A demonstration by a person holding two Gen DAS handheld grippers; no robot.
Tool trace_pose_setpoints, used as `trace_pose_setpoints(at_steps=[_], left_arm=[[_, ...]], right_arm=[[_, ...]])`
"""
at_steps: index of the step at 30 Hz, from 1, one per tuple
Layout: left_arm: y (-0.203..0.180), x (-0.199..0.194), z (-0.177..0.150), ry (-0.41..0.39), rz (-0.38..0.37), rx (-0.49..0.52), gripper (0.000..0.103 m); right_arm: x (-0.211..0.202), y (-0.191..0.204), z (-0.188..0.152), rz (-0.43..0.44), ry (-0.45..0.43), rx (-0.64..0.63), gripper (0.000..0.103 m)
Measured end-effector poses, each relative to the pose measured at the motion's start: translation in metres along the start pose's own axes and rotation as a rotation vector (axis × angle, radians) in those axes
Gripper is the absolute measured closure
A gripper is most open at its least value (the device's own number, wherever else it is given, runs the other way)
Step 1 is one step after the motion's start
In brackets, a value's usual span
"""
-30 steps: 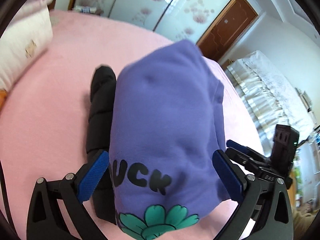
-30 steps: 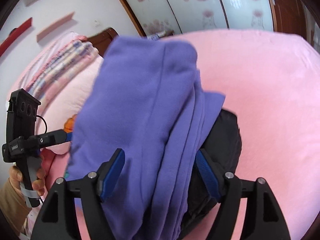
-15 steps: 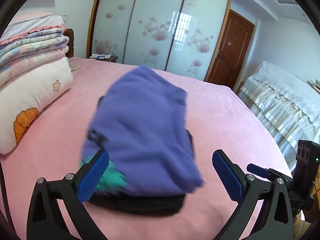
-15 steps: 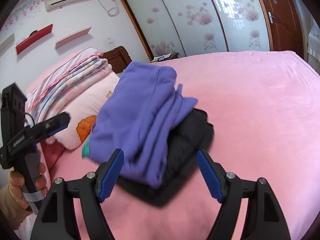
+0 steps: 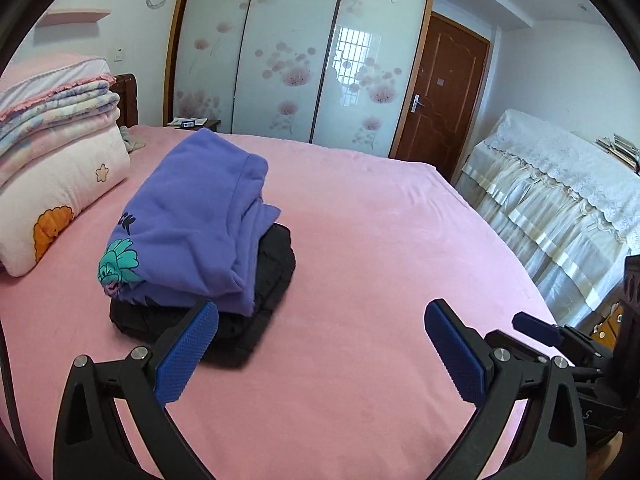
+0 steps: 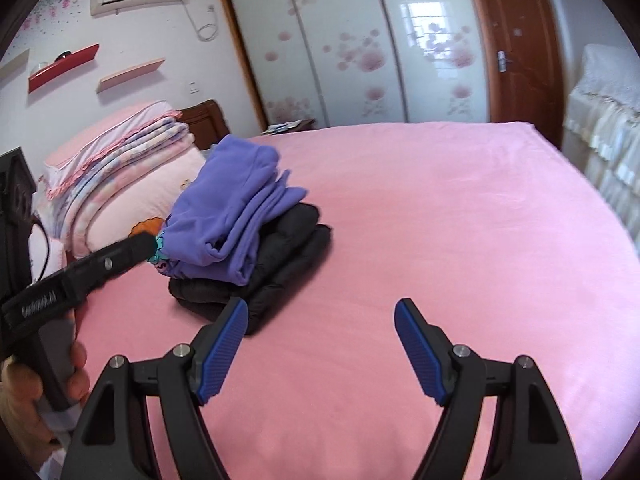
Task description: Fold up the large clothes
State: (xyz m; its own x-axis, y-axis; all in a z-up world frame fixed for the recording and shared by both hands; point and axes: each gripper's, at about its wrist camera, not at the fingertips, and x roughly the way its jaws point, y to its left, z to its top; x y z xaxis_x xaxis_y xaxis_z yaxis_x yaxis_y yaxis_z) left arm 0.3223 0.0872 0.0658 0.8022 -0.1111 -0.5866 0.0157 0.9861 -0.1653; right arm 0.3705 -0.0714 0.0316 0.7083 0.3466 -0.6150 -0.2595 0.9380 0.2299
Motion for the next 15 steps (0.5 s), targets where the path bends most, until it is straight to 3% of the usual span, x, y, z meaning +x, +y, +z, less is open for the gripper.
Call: trace_pose_setpoints(at_steps=[7,15], left_arm=[[-0.034,-0.077,-0.022,-0.017,0.033,-0.028,0.001],[-0.058,-0.172,-0.059,-0.032,0.076,-0.027,0.001]], right_arm=[[-0.087,0.0,-0.014,-0.075,-0.037,0.048,0.027],[-0.176,0.021,-0.054,-0.143,-0.067,0.055,0.026]])
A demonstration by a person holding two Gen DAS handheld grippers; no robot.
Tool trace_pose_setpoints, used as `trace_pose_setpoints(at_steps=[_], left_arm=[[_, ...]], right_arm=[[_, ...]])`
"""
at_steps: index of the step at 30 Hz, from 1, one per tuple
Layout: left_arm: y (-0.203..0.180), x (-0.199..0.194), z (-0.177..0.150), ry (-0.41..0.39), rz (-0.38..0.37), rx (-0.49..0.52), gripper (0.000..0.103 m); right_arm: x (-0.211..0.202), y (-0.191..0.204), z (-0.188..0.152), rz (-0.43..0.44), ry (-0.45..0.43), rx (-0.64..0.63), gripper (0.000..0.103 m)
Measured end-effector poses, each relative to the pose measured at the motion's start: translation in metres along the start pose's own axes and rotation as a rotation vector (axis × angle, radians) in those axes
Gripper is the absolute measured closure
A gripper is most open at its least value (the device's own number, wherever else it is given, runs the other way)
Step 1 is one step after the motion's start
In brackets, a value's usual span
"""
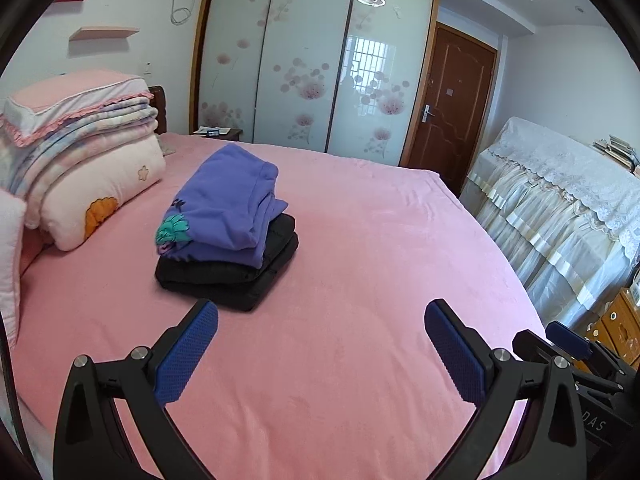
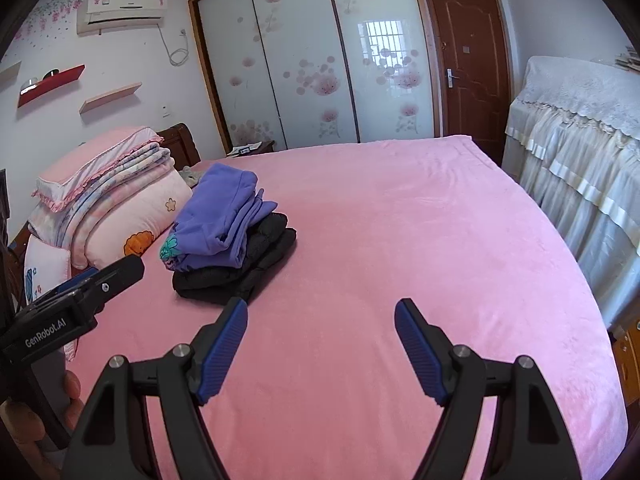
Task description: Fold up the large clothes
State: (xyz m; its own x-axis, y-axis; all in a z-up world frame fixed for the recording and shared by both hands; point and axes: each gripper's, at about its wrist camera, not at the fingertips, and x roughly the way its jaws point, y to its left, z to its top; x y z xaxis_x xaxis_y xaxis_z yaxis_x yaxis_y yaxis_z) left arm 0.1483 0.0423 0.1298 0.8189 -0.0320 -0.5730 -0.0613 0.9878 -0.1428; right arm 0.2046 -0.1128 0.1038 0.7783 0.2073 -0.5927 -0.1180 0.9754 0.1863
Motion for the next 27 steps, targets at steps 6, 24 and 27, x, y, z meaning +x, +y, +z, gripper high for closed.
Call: trace_pose_setpoints(at_steps=[6,24,27], left_arm=[[-0.01,-0.049,-0.035,0.039,0.009,0.015,0.001],[-0.03,-0.105,-0.084,0.041,0.091,0.049,0.001],[-0.033,-0.107,-0.087,0.046,0.084,0.06,0.001]], right_arm=[[-0.057,0.003,-0.03,-0.047,-0.005,0.009,0.025],[-0.125,0.008,-0.082,-0.118,-0.024,-0.024,0.017],[-0.126,0.006,-0.086,-0.109,-0.009,-0.009,0.017]])
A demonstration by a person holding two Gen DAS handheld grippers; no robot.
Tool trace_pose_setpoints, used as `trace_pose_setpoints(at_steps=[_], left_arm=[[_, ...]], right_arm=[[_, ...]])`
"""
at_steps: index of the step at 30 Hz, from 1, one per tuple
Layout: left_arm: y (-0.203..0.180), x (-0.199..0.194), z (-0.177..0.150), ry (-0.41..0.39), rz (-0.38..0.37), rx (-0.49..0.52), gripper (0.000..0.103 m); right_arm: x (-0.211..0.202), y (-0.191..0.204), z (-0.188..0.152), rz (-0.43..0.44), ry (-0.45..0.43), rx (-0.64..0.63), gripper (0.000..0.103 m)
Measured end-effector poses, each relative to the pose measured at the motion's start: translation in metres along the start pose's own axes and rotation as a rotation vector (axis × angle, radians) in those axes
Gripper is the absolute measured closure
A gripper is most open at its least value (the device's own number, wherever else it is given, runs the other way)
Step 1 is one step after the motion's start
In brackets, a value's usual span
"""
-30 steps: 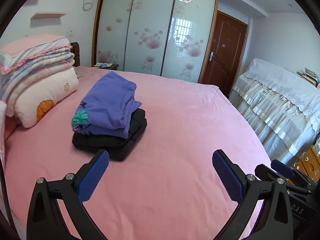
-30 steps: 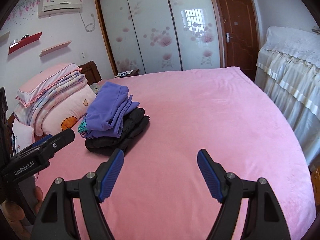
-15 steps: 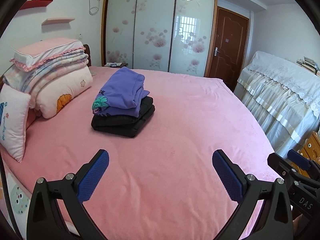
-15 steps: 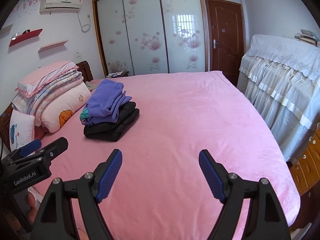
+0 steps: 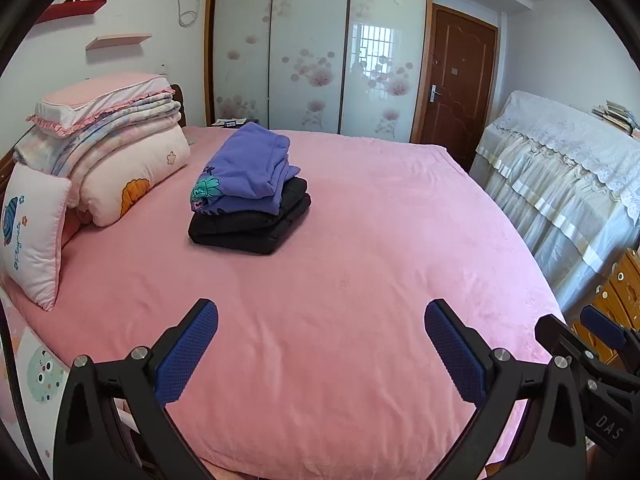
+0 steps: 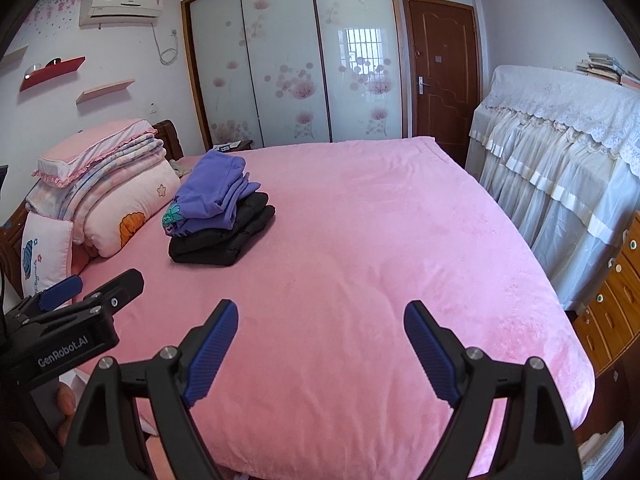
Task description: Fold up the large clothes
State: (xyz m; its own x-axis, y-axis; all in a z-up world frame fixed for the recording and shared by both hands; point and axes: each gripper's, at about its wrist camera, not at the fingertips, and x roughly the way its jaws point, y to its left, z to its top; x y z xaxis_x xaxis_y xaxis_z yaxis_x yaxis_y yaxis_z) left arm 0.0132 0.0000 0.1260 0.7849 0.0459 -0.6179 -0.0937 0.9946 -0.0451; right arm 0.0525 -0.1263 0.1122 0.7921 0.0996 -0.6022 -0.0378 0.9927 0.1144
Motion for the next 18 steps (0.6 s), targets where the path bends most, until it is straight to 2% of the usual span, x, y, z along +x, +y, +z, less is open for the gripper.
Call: trace_pose_setpoints(at_steps=[8,12,18], left_arm=[[-0.001,-0.003,-0.005,0.001,-0.006,0.003,0.001],[-0.002,-0.004,-0.008,-0.007,0.013,0.011,0.001],[-0.002,-0.001,-0.01,0.019,0.0,0.003,0.001]], right_arm=[[-0.006,0.0,-0.002,-0.01,-0.002,0.012,0.017],[-0.01,0.003,-0.003,-0.031,-0.017,-0.007,0.017],[-0.012,0.009,-0.005,-0.04,-0.018,-0.015,0.017]])
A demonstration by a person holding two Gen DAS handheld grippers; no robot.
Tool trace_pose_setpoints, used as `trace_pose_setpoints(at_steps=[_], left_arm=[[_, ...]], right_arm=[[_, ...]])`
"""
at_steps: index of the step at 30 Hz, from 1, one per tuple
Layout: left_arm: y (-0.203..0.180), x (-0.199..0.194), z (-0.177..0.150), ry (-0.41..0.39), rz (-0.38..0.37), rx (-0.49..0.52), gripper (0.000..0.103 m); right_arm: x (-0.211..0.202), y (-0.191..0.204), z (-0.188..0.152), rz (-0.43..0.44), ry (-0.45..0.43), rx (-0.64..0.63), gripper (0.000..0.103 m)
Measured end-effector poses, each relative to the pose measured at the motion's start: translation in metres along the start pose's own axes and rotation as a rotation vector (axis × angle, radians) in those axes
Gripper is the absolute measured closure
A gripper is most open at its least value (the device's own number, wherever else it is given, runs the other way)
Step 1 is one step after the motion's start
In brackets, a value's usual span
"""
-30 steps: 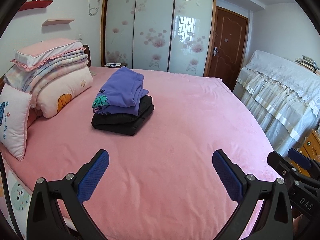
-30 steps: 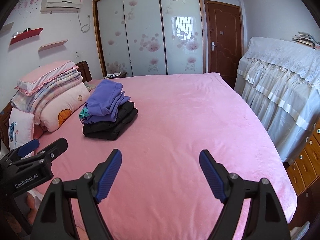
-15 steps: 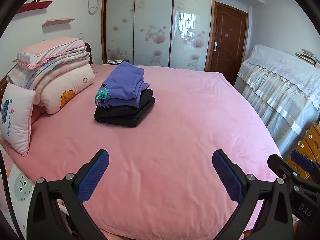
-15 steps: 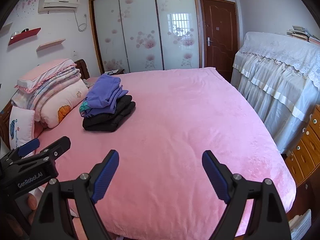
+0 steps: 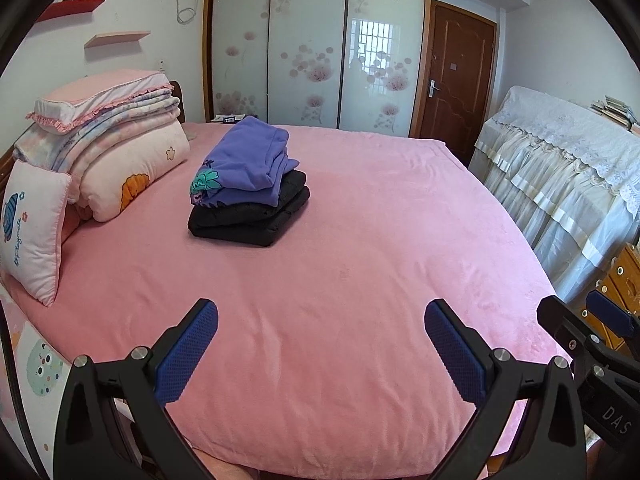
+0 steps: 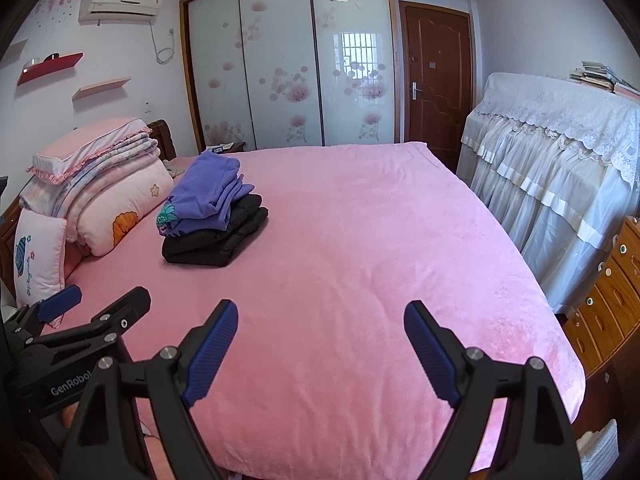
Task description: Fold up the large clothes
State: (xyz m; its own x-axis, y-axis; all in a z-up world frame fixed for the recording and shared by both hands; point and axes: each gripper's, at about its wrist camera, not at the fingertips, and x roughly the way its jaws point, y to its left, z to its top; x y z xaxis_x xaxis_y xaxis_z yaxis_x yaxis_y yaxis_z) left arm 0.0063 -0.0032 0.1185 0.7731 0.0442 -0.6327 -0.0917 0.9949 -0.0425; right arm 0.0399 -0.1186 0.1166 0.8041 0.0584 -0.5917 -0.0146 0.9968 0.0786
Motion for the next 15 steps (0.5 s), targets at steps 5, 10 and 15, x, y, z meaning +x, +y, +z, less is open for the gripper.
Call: trace_pose_setpoints(at_steps=[5,10,15], left_arm=[[0.0,0.002,-0.002,0.008,0.006,-0.006,0.001],[-0.001,0.006,-0.004,0.021,0.002,-0.001,0.001],[-0.003,0.011,-0.004,0.054,-0.019,0.0,0.001]], right_arm=[[-0.002,0.003,-0.001,-0.002,-0.006,-0.006,0.017],[-0.003,0.003,-0.002,-0.006,-0.008,-0.017,0.017],[0.002,0.003,-0.002,-0.016,0.011,-0.022,0.017]])
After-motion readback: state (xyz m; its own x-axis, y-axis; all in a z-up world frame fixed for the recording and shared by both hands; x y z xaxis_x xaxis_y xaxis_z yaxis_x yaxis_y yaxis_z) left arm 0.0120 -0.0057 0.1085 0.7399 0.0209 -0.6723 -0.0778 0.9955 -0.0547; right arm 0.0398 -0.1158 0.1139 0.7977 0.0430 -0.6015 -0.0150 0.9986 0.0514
